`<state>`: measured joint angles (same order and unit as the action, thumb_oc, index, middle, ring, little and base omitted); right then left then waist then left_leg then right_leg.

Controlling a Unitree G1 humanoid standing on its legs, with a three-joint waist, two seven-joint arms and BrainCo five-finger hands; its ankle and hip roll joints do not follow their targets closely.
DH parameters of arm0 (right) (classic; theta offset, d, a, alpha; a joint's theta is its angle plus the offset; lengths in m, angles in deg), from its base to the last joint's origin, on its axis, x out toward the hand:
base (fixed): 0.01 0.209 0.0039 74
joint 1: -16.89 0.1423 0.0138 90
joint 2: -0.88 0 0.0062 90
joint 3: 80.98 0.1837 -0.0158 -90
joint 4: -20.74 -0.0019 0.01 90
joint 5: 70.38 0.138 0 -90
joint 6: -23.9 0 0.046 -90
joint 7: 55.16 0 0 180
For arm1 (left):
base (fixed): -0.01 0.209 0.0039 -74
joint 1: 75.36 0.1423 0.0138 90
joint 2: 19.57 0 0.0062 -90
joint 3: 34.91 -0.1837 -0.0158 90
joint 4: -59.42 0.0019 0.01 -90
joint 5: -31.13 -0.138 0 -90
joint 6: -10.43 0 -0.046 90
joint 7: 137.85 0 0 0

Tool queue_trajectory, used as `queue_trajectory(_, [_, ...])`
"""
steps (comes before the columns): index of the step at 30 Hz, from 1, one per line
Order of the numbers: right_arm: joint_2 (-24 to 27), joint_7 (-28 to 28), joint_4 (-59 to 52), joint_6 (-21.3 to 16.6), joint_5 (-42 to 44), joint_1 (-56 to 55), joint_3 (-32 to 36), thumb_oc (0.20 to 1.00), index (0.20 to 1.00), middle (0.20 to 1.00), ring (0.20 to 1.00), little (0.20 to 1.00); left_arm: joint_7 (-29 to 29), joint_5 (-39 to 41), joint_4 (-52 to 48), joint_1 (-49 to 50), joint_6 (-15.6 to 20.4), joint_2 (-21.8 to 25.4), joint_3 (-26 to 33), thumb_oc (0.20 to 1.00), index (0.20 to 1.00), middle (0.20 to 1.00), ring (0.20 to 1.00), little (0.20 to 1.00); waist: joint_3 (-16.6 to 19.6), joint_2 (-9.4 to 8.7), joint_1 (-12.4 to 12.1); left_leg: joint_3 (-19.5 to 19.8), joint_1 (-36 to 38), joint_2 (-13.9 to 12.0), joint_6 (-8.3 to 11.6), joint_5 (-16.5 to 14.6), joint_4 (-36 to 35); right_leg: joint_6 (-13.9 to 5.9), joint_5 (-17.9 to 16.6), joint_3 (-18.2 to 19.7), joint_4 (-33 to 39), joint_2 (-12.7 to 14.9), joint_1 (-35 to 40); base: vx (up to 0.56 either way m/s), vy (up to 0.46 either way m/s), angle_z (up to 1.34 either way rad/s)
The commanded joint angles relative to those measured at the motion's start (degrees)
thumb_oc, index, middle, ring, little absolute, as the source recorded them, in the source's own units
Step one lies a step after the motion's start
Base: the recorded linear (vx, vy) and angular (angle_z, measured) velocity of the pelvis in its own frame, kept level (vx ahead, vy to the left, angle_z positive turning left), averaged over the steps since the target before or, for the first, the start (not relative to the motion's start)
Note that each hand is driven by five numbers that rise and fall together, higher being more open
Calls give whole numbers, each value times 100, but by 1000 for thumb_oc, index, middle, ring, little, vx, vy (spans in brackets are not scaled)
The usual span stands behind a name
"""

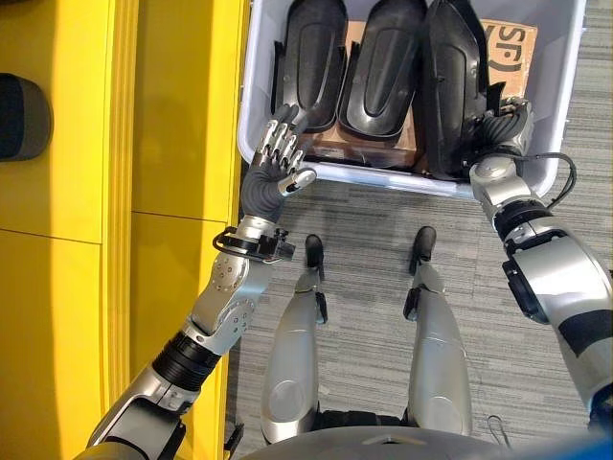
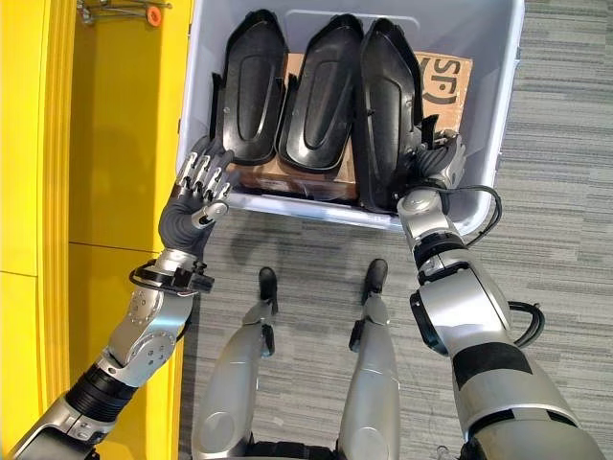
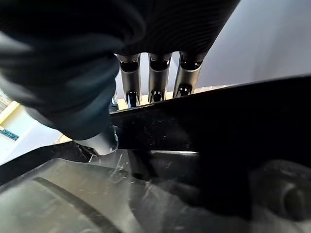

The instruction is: Move parts from the plastic box to the shelf.

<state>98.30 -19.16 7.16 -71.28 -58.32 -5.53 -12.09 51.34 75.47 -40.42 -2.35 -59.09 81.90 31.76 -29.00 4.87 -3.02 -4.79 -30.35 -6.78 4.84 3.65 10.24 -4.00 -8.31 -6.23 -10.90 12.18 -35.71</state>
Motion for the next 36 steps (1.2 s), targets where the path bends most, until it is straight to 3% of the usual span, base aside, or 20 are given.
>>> queue_trajectory(1, [-393, -336, 175, 180, -139, -330, -216, 200, 200, 200, 200, 200, 23, -70, -607, 46, 305, 54, 70, 1000, 1000, 1000, 1000, 1000, 40, 113, -164, 403, -167, -86, -80, -264, 180, -399, 728, 348, -610, 242, 95, 0, 0, 0])
queue_trajectory(16, [-314, -204, -572, -97, -23, -215, -271, 200, 200, 200, 200, 200, 19, -42, -559, 85, 306, 93, 93, 1000, 1000, 1000, 1000, 1000, 110, -81, -43, 393, -40, -179, -46, -266, 158, -386, 739, 347, -564, 164, 201, 0, 0, 0])
queue_trajectory(24, [-94, -51, -2311, -415, -24, -599, -139, 200, 200, 200, 200, 200, 4, -29, -530, 193, 327, 166, 246, 1000, 1000, 1000, 1000, 1000, 246, -216, 46, 403, 92, -208, -30, -298, 160, -373, 746, 334, -513, 133, 364, 0, 0, 0])
queue_trajectory(36, [110, 0, -4451, -572, -322, -1018, 263, 200, 200, 200, 200, 200, -118, 48, -534, 371, 229, 350, 365, 1000, 1000, 1000, 1000, 1000, 493, -344, 58, 397, 525, -286, -5, -331, 77, -368, 768, 325, -400, 73, 815, 0, 0, 0])
